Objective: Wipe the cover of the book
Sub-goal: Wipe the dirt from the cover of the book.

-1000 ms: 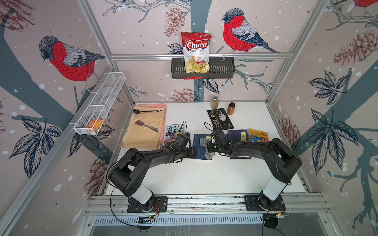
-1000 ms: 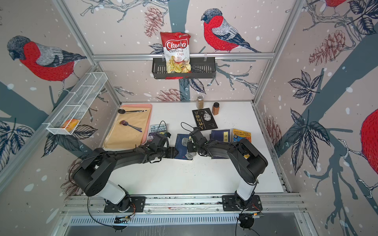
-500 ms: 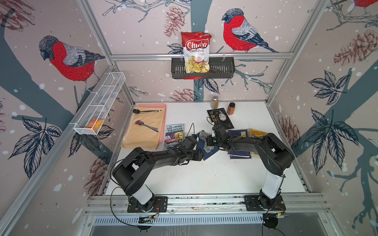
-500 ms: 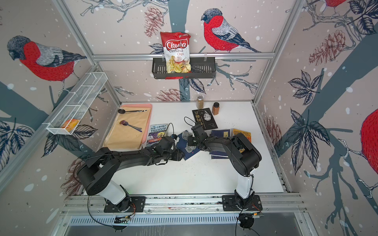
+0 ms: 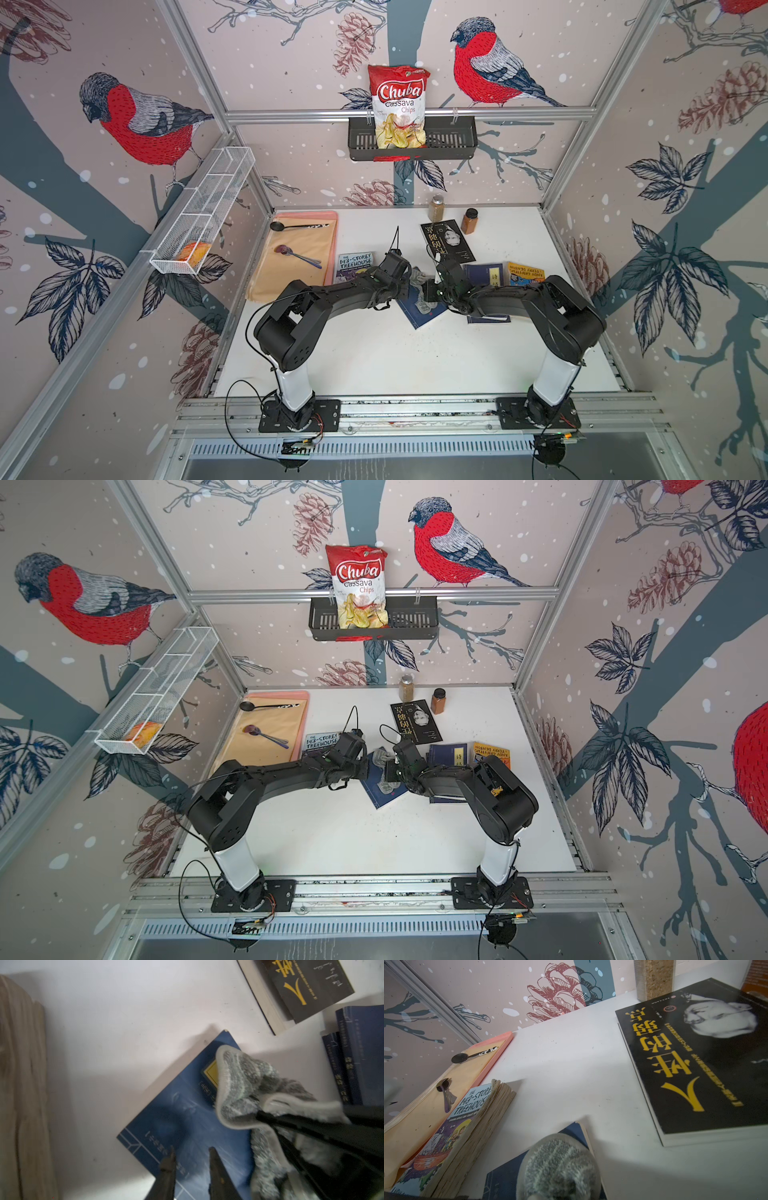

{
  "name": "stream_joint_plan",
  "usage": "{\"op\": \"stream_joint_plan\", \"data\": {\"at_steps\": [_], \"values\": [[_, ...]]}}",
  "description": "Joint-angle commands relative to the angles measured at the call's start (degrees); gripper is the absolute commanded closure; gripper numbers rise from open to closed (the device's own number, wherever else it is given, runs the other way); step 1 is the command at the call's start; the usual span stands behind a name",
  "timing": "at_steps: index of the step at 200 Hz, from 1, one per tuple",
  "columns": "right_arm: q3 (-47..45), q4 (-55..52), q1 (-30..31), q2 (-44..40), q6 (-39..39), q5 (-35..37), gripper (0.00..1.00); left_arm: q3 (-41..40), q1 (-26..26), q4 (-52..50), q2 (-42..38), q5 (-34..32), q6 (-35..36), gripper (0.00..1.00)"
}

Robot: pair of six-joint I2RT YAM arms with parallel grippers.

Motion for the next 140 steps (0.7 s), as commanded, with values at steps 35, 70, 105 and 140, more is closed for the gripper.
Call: {"op": "stream_joint_plan", "data": {"at_steps": [35,70,105,140], "values": [[-1.56,-13.22,3.29,-1.16,1.14,7.1,0.97,0.45,0.97,-1.93,5.03,1.71,2.08,0.95],[-7.42,-15.65,5.23,-7.11,3.43,7.92,0.96,-1.85,2.67,-0.2,5.29,3.79,2.44,1.0],[-10.85,-13.5,5.21,-9.37,4.92,6.07,0.95,-2.79,3.26,0.63,5.39,4.76,3.92,1.0],[-2.0,-10.96,2.45,-0.93,1.98,2.87,0.96,-4.98,3.47,2.26,5.81,5.93,4.35,1.0]]}}
